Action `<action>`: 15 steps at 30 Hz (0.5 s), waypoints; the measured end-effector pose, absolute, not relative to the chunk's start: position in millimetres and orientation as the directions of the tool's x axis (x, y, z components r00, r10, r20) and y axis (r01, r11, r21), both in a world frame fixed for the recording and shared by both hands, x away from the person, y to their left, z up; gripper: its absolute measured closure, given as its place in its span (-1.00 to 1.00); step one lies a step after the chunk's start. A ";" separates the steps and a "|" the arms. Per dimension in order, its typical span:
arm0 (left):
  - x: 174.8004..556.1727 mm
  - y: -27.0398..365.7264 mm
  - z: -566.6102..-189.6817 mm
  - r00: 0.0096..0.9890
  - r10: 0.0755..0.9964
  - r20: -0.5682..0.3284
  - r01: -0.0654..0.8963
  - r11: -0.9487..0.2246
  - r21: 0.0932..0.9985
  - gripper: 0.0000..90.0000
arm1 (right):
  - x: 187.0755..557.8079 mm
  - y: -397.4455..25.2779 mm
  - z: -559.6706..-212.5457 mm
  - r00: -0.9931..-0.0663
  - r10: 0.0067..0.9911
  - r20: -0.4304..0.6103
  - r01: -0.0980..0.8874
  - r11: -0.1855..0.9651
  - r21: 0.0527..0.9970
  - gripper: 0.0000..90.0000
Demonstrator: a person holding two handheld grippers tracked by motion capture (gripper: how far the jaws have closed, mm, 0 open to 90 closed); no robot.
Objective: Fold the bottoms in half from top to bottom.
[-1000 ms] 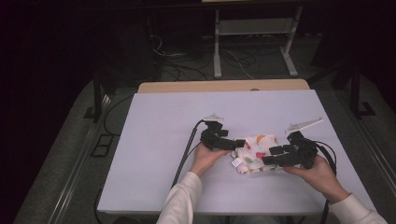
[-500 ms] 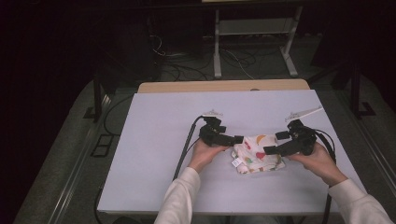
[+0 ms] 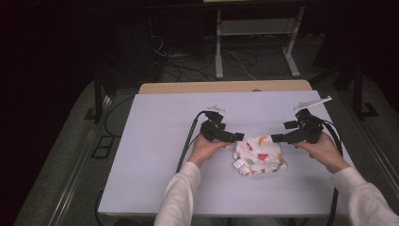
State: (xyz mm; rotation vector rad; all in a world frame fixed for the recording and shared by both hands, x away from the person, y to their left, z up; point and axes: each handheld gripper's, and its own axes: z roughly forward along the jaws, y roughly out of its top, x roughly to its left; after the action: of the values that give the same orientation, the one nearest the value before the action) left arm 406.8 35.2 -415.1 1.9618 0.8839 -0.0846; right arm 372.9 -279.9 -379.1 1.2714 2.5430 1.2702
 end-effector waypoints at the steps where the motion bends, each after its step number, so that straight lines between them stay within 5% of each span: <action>1: 407.9 35.6 -414.3 0.734 0.550 -0.399 0.614 -0.286 0.736 -1.00 | 374.8 -281.2 -379.5 -0.665 0.680 0.309 0.655 0.333 0.678 -1.00; 15: 423.7 39.5 -415.7 0.708 0.582 -0.400 0.631 -0.267 0.729 -1.00 | 396.8 -295.3 -397.3 -0.634 0.697 0.336 0.683 0.301 0.665 -1.00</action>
State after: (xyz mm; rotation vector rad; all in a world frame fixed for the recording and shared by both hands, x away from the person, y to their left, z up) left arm 423.7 39.5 -415.7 1.9486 0.9337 -0.0642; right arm 396.8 -295.3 -397.3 1.3366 2.5205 1.2755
